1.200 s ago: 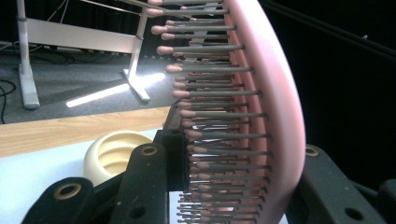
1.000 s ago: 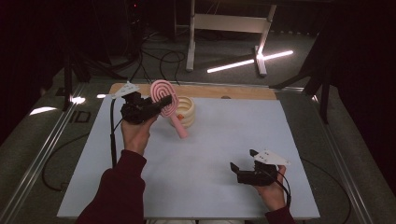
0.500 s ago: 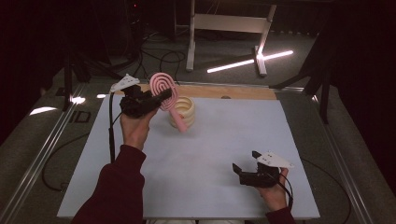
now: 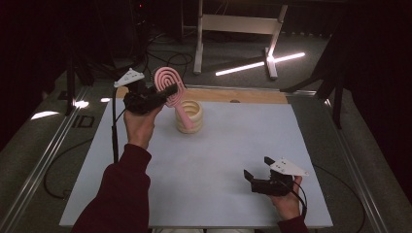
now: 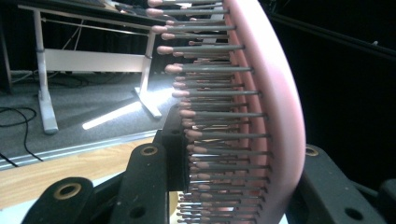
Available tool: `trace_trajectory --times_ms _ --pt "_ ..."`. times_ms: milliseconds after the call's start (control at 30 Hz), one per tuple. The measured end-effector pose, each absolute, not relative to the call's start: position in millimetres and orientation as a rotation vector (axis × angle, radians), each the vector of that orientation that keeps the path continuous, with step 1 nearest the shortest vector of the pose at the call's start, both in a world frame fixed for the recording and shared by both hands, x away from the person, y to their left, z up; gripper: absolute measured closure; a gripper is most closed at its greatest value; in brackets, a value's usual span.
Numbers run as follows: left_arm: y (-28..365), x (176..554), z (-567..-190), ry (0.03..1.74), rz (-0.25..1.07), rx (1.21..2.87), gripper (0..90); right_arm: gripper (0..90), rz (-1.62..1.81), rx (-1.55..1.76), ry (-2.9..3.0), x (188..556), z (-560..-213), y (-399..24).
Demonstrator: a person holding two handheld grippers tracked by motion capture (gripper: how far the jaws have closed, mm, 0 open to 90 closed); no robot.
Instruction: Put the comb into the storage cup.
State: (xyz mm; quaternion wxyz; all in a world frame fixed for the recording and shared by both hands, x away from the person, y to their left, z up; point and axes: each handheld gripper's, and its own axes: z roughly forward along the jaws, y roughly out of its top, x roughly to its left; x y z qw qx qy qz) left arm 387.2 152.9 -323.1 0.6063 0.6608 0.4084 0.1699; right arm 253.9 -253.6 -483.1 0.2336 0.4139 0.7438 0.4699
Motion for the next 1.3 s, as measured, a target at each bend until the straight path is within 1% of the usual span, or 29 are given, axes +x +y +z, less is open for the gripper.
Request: trace_trajectory --times_ms 633,1300 --pt "153 404 -311 0.937 0.449 1.540 64.1 8.3 1.299 1.143 2.026 250 -482 -258" --pt "152 423 -320 0.971 0.469 1.514 64.1 8.3 1.298 1.136 2.018 248 -480 -260"
